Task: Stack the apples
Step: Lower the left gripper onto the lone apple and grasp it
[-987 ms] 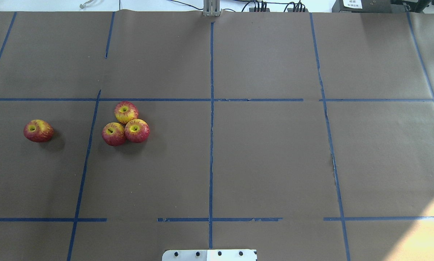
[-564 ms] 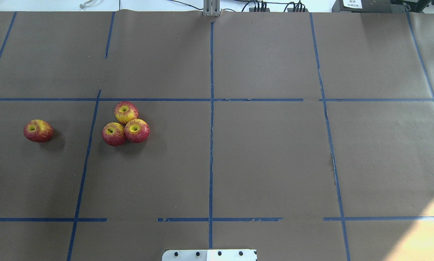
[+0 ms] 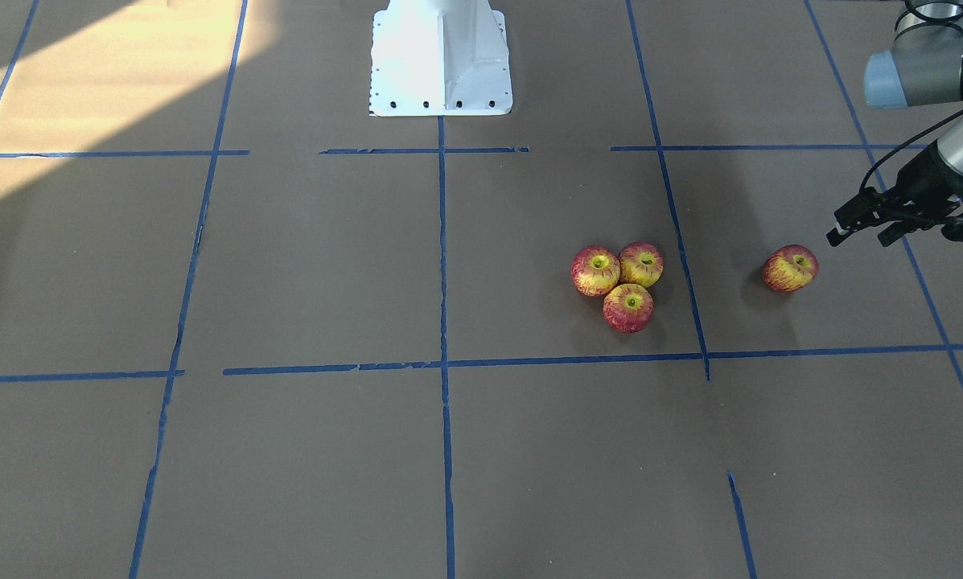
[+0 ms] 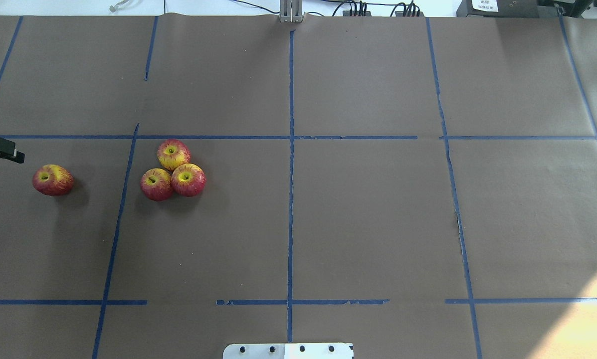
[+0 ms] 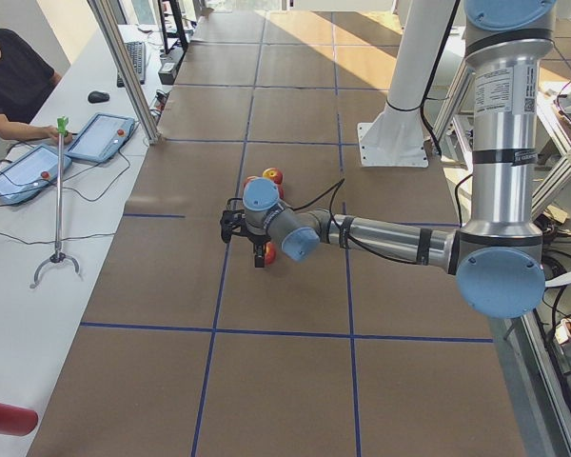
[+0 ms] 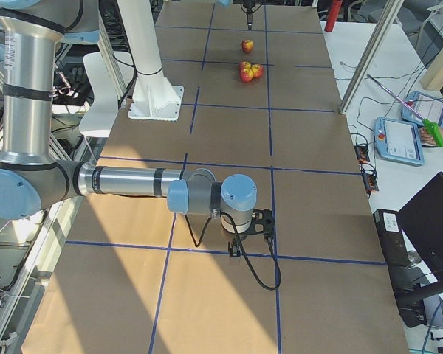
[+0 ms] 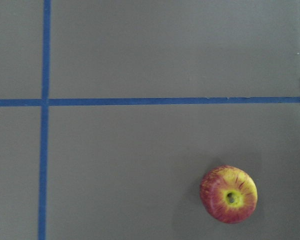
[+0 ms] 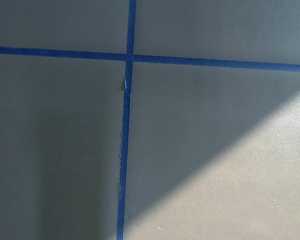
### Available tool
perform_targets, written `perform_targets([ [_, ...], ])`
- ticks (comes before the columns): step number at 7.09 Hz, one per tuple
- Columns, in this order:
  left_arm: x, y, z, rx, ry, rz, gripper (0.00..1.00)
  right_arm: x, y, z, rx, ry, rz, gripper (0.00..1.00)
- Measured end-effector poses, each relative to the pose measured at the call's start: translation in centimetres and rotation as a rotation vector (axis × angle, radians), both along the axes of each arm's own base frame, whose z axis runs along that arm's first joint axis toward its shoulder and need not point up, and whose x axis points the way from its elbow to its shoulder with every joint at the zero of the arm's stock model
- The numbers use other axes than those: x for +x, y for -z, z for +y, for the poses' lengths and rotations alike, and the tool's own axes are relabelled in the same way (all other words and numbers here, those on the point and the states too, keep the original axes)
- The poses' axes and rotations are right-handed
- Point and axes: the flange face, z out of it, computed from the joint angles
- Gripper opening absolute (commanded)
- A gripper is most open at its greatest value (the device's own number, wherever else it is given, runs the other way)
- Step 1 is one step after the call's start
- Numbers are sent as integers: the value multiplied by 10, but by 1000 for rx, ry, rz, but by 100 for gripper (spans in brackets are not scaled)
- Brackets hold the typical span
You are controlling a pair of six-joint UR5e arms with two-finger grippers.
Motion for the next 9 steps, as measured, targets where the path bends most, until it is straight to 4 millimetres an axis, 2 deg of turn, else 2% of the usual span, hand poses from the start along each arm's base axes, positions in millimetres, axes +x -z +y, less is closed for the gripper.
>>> perform_targets([
  [2,25,-3,-3,-14,9,-17,100,0,0,0,0,0,0,100],
  [4,61,2,-11,-48,7,-17,100,0,0,0,0,0,0,100],
  [5,69,-1,-12,-52,13,-31,100,0,0,0,1,0,0,100],
  [9,73,-14,-4,-60,5,-55,100,0,0,0,0,0,0,100],
])
